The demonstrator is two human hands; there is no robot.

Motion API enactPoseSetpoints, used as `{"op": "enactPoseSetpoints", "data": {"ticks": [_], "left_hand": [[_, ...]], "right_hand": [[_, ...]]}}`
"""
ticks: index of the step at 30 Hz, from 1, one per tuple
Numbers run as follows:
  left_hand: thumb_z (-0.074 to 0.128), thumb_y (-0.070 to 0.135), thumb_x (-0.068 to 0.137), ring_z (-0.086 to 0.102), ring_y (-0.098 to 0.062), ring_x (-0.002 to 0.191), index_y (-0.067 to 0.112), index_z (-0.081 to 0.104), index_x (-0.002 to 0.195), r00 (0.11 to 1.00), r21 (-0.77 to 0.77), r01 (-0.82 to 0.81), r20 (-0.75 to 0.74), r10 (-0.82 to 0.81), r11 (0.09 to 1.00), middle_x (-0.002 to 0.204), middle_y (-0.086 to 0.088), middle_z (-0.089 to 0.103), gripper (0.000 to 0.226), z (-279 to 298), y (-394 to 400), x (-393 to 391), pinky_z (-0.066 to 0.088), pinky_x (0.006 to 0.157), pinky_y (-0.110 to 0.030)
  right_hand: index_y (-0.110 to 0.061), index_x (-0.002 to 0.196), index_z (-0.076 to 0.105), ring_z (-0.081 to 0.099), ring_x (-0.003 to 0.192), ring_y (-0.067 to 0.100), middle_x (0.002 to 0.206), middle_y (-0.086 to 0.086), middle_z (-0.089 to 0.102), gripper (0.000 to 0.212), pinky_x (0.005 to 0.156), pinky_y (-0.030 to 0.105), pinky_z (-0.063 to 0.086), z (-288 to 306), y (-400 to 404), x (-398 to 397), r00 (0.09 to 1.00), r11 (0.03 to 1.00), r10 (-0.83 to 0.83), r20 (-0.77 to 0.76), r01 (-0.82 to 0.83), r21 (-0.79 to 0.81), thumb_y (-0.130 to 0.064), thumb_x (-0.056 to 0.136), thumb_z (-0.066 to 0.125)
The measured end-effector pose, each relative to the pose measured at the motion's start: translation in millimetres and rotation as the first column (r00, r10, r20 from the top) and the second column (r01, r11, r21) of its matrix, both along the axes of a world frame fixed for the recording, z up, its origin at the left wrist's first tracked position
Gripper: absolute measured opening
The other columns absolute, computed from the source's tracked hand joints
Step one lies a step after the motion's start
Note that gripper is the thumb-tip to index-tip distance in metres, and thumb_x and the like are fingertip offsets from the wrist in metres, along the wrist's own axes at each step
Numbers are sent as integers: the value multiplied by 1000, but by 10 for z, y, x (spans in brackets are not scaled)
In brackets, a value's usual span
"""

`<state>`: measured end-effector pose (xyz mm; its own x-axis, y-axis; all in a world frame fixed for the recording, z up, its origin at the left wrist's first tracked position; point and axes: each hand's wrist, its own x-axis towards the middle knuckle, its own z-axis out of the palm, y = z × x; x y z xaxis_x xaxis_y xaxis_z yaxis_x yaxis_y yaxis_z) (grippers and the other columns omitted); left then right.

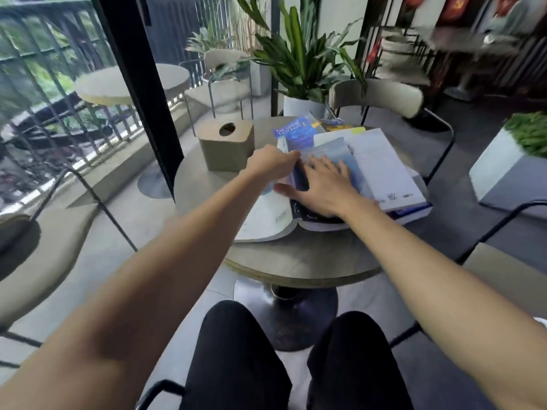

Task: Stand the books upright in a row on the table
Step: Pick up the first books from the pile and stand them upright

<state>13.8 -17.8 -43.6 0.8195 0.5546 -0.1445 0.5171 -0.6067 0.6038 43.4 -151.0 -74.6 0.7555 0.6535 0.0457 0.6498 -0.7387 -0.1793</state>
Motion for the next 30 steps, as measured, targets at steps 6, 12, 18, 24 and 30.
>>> {"op": "enactPoseSetpoints", "data": {"ticks": [6, 12, 18, 24, 30], "left_hand": [[38, 41, 98, 53, -29, 86, 4, 64, 110, 998, 92, -26, 67, 20, 995, 108, -15, 64, 47, -3, -82, -87, 37, 71, -31], [40, 38, 98, 59, -37, 92, 1, 64, 92, 942, 112, -142, 321, 100, 983, 93, -18, 62, 44, 136, -112, -207, 33, 68, -32], [45, 31, 97, 45, -28, 64, 5, 46, 68, 769, 95, -154, 636, 59, 983, 61, -6, 46, 39, 486, -201, -475, 25, 59, -37], [53, 28, 98, 39, -25, 61, 9, 43, 72, 594, 183, -217, 805, -19, 959, 55, 5, 39, 34, 478, -288, -637, 15, 58, -32], [56, 25, 97, 39, -14, 64, 4, 56, 82, 473, 243, -174, 871, -136, 954, 69, 9, 45, 25, 83, -289, -585, 26, 57, -32]], "right_hand": [[-28, 154, 17, 7, 150, 24, 162, 4, 19, 113, 116, 56, 3, 10, 61, -29, 1000, 1000, 25, -1, -25, 5, -96, 63, 16], [-32, 155, 15, 16, 149, 22, 162, 3, 20, 108, 117, 55, 14, 42, 104, -161, 993, 951, 107, -54, -87, 296, -87, 63, 30], [-34, 154, 11, 25, 146, 18, 157, -3, 32, 98, 111, 48, 34, 255, 118, -350, 938, 729, 316, -144, -143, 669, -58, 72, 59], [-26, 156, -1, 30, 142, 8, 156, -3, 32, 119, 109, 39, 40, 328, 146, -344, 919, 718, 358, -164, -159, 678, -53, 65, 70], [-18, 154, -2, 46, 115, -16, 134, -14, 49, 129, 87, 11, 43, 295, 167, -293, 897, 727, 387, -212, -156, 668, -32, 59, 84]]}}
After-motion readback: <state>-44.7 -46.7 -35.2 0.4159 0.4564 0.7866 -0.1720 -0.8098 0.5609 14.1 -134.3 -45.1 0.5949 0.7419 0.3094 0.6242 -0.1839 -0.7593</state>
